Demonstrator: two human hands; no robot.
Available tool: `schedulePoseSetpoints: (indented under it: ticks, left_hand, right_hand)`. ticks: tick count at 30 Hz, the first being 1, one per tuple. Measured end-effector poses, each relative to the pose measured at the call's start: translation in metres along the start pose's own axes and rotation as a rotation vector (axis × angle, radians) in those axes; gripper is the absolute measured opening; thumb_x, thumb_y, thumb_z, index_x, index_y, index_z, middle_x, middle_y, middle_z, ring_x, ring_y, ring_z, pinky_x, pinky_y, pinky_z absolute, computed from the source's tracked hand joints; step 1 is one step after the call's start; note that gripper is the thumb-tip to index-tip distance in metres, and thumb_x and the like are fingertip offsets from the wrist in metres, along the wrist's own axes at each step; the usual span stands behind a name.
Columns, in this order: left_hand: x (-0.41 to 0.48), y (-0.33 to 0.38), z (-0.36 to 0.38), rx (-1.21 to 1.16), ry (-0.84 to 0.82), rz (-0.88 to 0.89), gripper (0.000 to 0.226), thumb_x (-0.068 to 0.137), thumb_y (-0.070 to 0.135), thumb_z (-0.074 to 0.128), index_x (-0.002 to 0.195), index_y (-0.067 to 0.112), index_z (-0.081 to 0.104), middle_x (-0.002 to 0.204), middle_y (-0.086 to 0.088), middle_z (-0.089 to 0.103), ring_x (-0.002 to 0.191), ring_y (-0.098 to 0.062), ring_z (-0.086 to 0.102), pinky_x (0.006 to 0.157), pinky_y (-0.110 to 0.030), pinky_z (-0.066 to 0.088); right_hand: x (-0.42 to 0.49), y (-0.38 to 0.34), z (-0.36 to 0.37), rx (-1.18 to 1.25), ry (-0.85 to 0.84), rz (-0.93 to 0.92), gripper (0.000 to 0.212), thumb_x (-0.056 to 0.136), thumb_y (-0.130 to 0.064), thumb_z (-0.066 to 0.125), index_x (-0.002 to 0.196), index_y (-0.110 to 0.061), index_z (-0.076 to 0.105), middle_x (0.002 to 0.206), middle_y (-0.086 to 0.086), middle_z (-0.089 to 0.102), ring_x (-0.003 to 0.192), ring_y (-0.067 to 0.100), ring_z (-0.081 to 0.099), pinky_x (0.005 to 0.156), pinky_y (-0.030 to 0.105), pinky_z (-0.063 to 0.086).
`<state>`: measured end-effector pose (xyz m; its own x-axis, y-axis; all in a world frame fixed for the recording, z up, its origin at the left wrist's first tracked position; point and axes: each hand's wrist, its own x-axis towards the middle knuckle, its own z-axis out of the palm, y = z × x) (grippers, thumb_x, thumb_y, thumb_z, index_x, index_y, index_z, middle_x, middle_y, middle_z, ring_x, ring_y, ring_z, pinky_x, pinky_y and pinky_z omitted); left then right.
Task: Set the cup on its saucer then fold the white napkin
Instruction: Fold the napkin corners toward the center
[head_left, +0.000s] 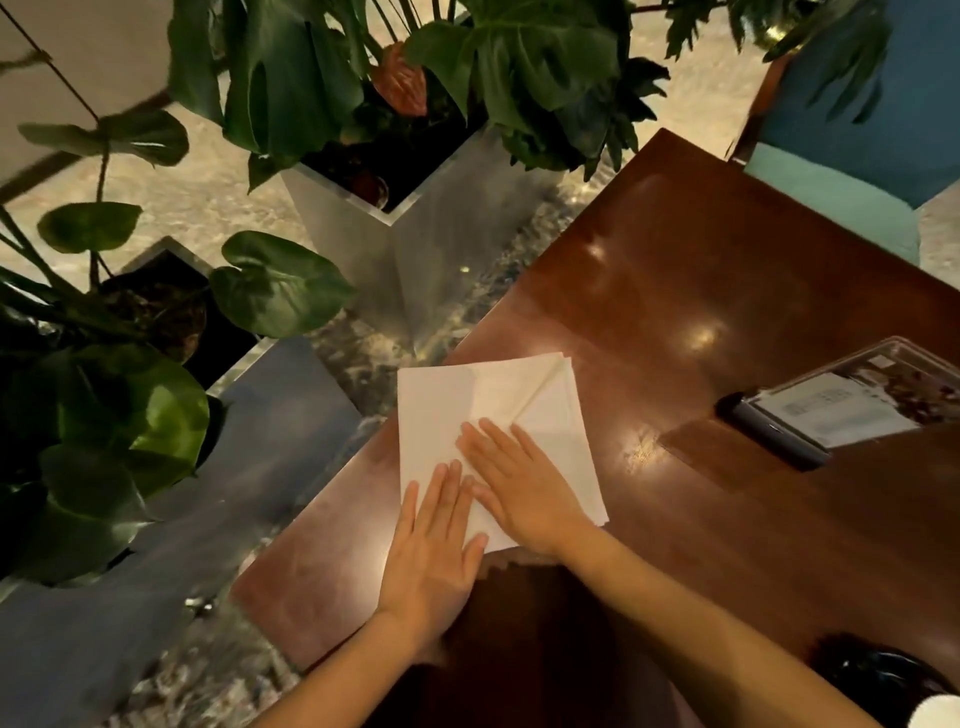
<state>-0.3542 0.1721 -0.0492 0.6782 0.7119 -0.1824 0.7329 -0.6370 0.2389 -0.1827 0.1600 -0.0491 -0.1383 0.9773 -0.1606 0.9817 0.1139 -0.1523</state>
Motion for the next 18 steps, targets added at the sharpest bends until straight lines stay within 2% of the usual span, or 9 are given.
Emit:
schedulePoseSetpoints:
  ticks: [4,7,11,15,18]
  left_hand:
    - [0.001,0.0,0.0,0.021,0.012,-0.006,0.061,0.097,0.042,0.009,0.144,0.005,0.022,0.153,-0.01,0.022,0.143,-0.023,0.013,0.11,-0.045,0.015]
    - [0.0,0.001,0.0,0.015,-0.002,-0.007,0.063,0.097,0.044,0.004,0.145,0.007,0.019,0.153,-0.01,0.023,0.143,-0.023,0.013,0.11,-0.046,0.016]
    - [0.001,0.001,-0.001,0.034,-0.008,-0.008,0.061,0.096,0.043,0.01,0.144,0.006,0.018,0.152,-0.01,0.026,0.142,-0.023,0.013,0.109,-0.046,0.018]
    - [0.0,0.002,-0.001,0.037,-0.026,-0.024,0.063,0.096,0.047,0.007,0.144,0.007,0.018,0.152,-0.007,0.025,0.143,-0.022,0.008,0.109,-0.046,0.016]
    - [0.0,0.002,-0.001,0.029,-0.02,-0.037,0.063,0.096,0.048,0.007,0.145,0.009,0.018,0.153,-0.006,0.024,0.143,-0.02,0.007,0.109,-0.045,0.015]
  right_hand:
    - [0.025,0.029,-0.015,0.081,-0.014,0.059,0.061,0.095,-0.05,0.002,0.149,-0.023,0.013,0.158,-0.003,0.011,0.146,0.018,0.003,0.118,0.04,-0.003]
    - [0.043,0.049,-0.023,0.069,0.014,0.117,0.065,0.092,-0.053,-0.002,0.149,-0.023,0.009,0.159,-0.003,0.008,0.146,0.017,0.0,0.119,0.044,-0.002]
    - [0.066,0.071,-0.028,-0.033,-0.005,0.177,0.059,0.096,-0.049,0.007,0.149,-0.022,0.004,0.159,-0.002,0.005,0.146,0.017,-0.002,0.119,0.044,-0.001]
    - [0.084,0.092,-0.04,-0.059,0.017,0.241,0.062,0.096,-0.049,0.004,0.15,-0.019,0.006,0.159,-0.001,0.005,0.146,0.017,-0.003,0.119,0.042,-0.003]
    - [0.093,0.107,-0.044,-0.08,0.012,0.298,0.059,0.098,-0.047,0.01,0.15,-0.02,0.005,0.159,-0.002,0.002,0.146,0.015,-0.005,0.119,0.041,-0.003]
